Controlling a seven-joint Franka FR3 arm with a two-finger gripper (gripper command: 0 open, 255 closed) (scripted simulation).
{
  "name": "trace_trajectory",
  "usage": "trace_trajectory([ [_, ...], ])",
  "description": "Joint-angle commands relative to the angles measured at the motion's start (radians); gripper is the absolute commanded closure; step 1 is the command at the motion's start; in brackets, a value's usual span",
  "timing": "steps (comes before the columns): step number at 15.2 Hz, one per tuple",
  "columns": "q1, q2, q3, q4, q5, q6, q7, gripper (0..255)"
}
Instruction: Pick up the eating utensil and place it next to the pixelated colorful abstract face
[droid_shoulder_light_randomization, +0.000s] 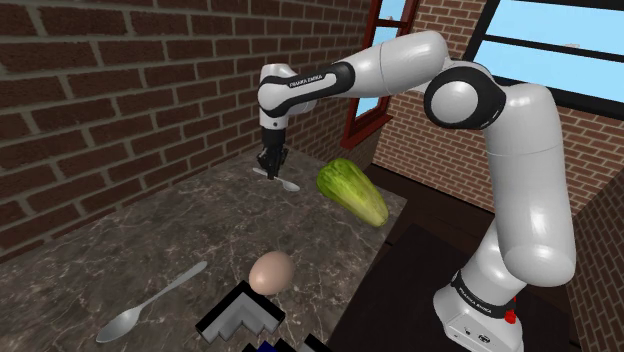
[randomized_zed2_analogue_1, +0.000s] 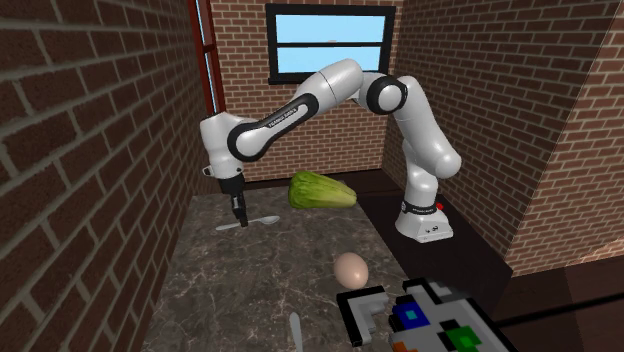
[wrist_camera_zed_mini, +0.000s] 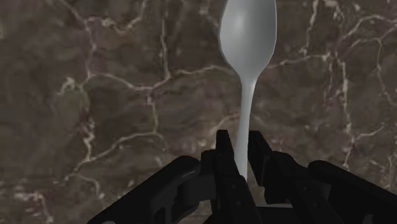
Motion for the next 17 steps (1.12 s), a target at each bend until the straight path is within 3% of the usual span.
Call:
trace_trajectory([
  [1,0.001,0.002,0.002,0.000,0.001,0.000,0.000,255],
  [7,0.001,0.001,0.002,-0.002,0.001,0.000,0.000,255],
  [17,0.000,-0.041,0.001,0.068,-0.003,-0.111,0.015,255],
])
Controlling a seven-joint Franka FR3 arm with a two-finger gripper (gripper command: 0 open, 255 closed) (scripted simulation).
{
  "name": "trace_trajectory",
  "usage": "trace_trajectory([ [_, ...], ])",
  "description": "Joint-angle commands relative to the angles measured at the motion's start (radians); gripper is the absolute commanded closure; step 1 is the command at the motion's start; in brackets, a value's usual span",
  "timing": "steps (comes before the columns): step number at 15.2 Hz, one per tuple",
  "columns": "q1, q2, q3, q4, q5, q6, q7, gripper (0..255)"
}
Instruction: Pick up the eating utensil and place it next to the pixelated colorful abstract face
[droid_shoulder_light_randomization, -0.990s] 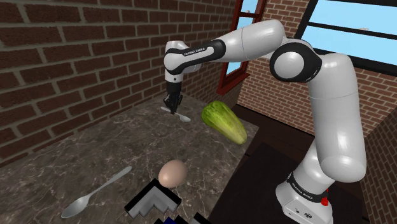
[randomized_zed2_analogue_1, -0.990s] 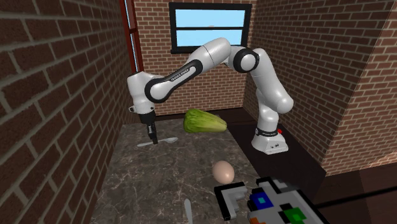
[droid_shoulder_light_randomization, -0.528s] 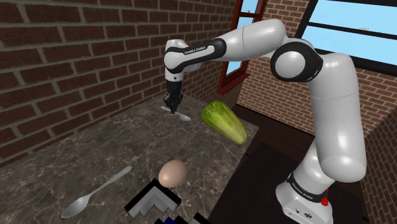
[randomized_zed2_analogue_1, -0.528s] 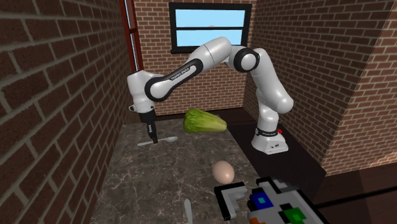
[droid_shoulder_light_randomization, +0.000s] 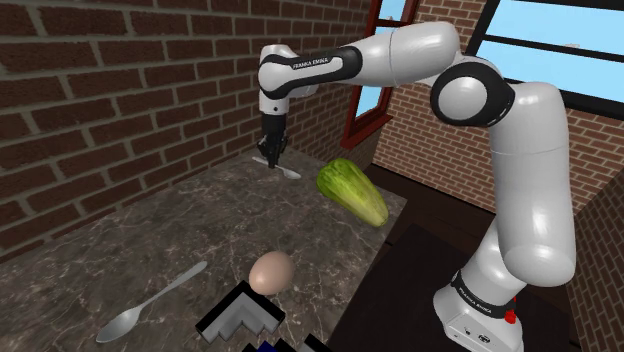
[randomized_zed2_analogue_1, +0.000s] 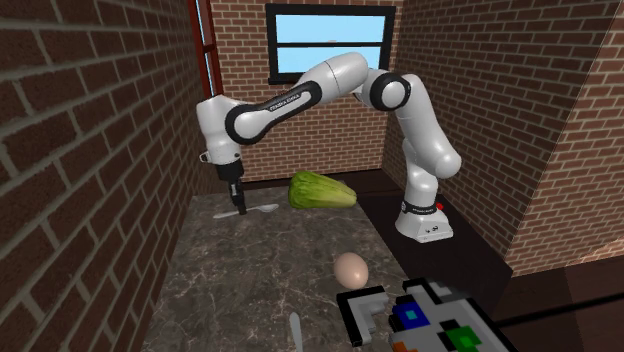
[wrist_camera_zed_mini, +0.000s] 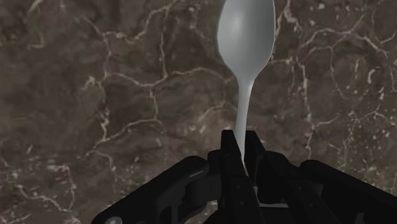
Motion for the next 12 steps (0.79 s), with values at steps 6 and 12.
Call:
trace_trajectory([
  [6,-0.001,-0.019,0.000,0.063,-0.002,-0.082,0.011,255],
  [12,0.041,-0.205,0.020,-0.208,0.008,0.013,0.059,255],
])
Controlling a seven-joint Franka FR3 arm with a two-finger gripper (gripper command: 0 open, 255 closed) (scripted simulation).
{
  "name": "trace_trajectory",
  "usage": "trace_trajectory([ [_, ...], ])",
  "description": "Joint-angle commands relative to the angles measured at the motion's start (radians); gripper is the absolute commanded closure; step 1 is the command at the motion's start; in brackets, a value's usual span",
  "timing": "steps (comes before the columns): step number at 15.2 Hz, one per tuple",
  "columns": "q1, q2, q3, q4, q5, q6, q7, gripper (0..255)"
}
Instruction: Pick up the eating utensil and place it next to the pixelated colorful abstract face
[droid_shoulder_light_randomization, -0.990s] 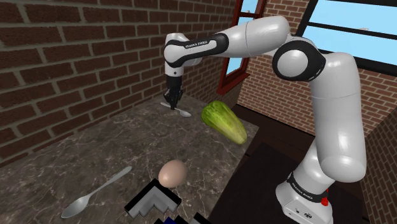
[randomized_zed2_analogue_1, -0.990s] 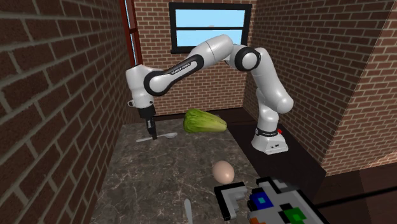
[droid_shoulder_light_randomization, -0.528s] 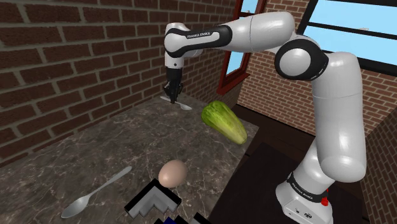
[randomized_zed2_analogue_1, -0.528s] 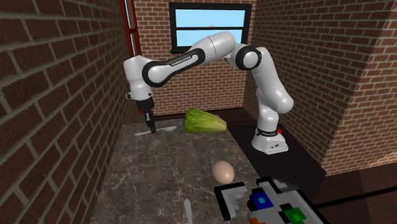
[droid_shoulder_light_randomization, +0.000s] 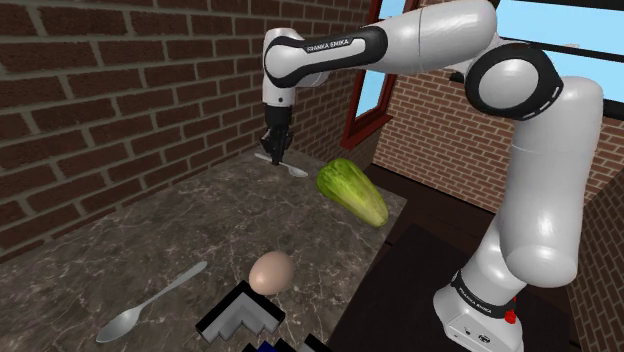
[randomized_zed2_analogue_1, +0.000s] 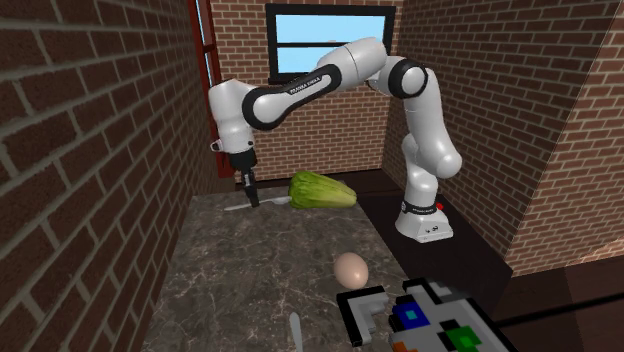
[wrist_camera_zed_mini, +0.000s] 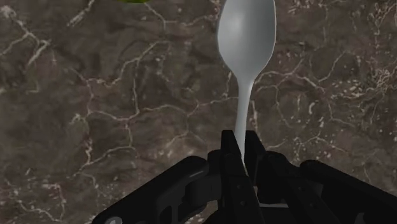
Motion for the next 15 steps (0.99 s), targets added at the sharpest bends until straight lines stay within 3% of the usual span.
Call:
trace_trajectory([
  [1,0.016,-0.069,0.009,-0.108,0.005,0.042,0.020,255],
  [8,0.076,-0.274,0.056,-0.389,0.031,0.135,0.104,255],
  [15,0.140,-0.448,0.119,-0.603,0.074,0.194,0.203,255],
])
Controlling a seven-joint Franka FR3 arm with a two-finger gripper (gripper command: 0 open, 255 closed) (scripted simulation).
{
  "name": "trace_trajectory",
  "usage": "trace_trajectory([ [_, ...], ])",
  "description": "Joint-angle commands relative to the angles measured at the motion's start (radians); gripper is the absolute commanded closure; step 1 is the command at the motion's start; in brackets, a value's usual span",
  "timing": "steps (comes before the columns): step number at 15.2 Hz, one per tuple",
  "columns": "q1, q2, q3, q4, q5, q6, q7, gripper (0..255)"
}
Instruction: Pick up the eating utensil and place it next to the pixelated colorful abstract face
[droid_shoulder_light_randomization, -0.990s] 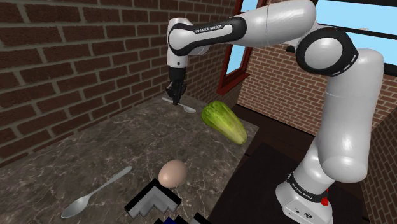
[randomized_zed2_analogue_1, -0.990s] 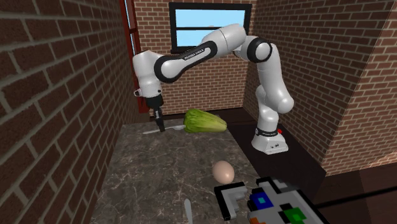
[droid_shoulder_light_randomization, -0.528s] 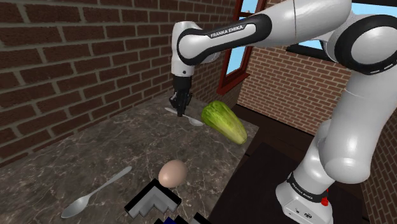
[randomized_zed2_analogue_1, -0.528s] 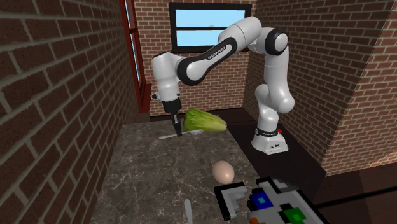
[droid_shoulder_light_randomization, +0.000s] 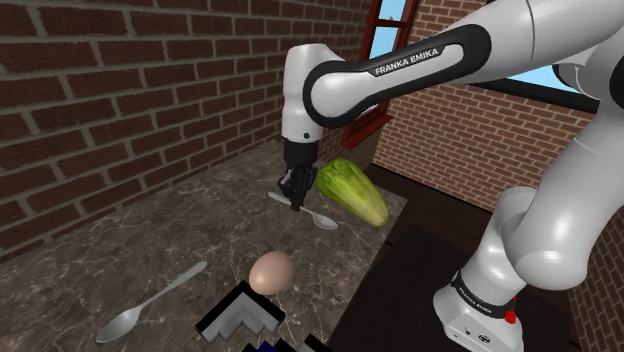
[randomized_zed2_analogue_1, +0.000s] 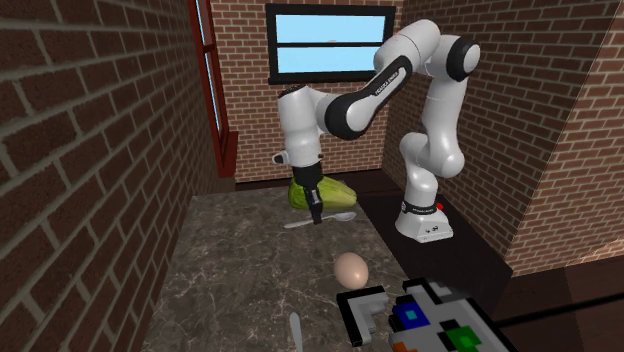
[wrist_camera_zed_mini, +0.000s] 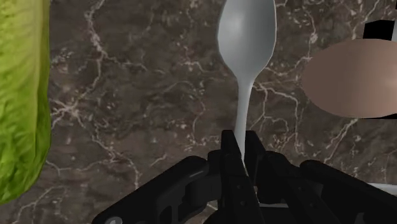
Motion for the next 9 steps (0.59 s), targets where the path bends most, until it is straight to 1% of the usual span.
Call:
trace_trajectory([
  [1,0.019,-0.045,0.020,-0.048,0.014,0.010,0.030,255],
  [7,0.084,-0.170,0.090,-0.179,0.070,0.040,0.129,255],
  [9,0.094,-0.180,0.103,-0.203,0.080,0.057,0.141,255],
])
